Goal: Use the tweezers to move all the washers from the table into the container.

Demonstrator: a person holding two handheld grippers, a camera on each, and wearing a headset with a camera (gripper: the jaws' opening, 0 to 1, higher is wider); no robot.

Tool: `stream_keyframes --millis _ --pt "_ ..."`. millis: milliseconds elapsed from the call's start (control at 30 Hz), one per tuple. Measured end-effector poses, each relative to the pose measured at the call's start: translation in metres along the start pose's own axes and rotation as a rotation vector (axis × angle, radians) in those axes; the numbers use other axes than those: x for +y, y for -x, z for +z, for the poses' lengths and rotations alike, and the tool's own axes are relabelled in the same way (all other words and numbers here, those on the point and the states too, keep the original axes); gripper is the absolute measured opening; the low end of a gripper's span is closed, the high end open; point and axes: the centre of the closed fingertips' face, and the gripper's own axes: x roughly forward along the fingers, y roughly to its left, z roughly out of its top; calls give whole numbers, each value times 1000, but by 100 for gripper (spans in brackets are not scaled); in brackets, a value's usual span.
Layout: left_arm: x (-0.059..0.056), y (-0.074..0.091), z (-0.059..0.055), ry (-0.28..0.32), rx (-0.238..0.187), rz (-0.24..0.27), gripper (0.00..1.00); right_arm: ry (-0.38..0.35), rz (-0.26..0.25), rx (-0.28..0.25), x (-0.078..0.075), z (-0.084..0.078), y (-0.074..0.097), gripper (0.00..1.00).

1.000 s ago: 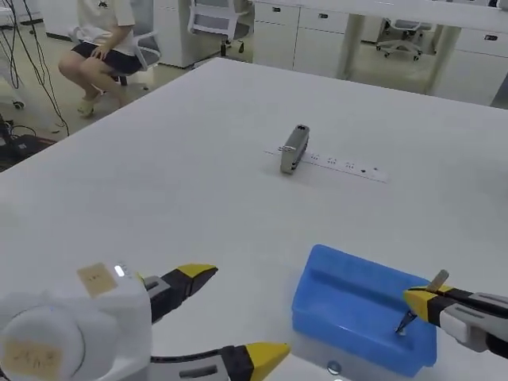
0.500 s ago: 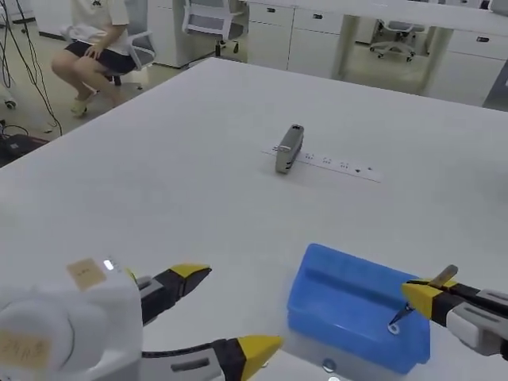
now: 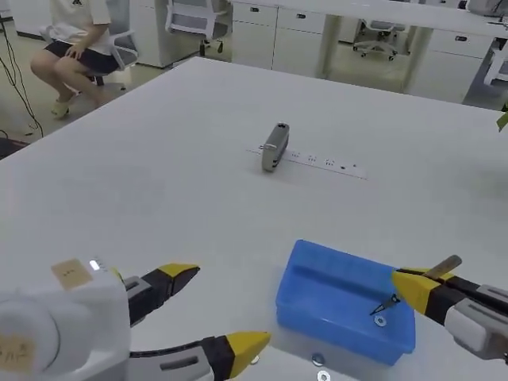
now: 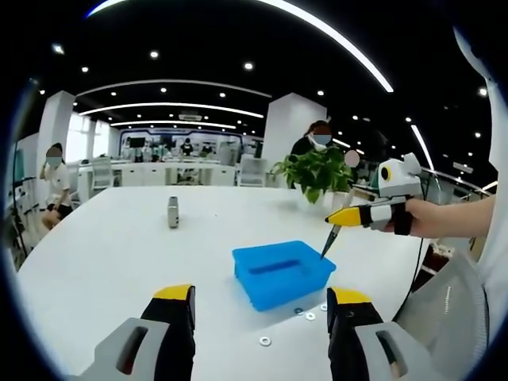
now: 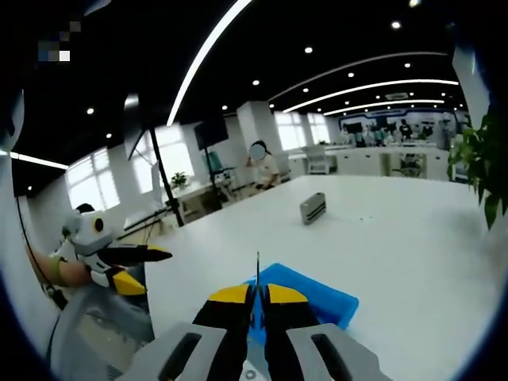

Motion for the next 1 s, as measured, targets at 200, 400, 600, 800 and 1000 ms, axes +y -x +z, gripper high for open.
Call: stream_keyframes --millis 200,400,600,800,1000 --pt "1 1 0 9 -6 0 67 -11 12 41 8 -19 4 2" --pt "1 1 2 30 -19 -5 68 -59 12 107 10 -50 0 2" --pt "2 1 1 34 -16 -3 67 -69 33 154 14 -72 -9 2" --pt "3 1 1 36 -16 1 67 -23 34 200 12 -83 -14 2" --pt "4 2 1 39 -17 4 67 43 37 232 12 -90 -17 3"
